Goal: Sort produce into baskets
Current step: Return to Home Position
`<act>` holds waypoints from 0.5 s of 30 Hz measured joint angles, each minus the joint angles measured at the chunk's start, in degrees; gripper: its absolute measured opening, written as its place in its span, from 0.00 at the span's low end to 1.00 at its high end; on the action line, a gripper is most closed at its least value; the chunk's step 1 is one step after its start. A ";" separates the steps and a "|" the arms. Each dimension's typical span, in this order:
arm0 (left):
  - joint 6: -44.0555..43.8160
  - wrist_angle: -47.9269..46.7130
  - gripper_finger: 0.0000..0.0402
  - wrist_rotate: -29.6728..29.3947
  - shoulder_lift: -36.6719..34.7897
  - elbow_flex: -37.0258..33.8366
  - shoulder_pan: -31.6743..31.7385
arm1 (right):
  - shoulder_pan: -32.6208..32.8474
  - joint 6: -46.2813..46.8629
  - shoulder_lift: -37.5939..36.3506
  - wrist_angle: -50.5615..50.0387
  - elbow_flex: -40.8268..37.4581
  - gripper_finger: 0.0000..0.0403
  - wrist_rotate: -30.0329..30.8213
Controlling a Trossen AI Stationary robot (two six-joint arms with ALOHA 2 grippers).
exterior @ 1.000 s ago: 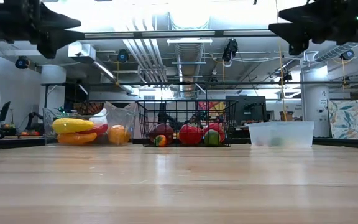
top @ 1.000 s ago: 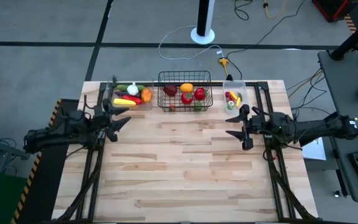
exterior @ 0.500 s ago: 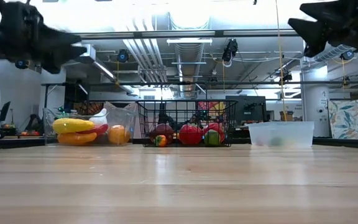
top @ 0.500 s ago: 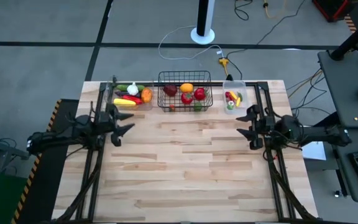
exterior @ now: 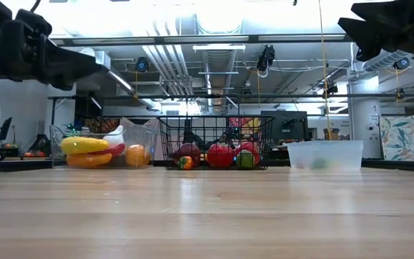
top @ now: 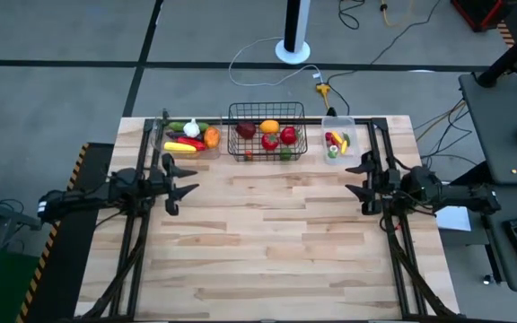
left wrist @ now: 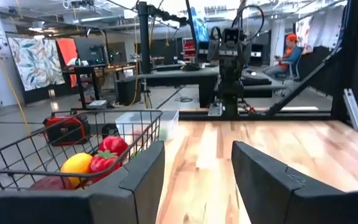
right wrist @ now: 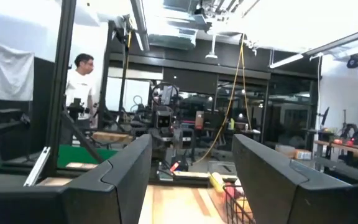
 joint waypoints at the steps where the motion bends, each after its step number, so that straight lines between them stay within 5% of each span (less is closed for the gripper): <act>1: 0.05 -0.24 0.42 -0.03 0.20 0.00 0.00 | 0.00 -0.12 0.00 0.10 0.00 0.54 0.00; 15: -3.39 -0.89 0.41 -1.56 1.72 0.35 0.00 | 0.09 -2.74 -2.99 1.24 0.90 0.54 -9.63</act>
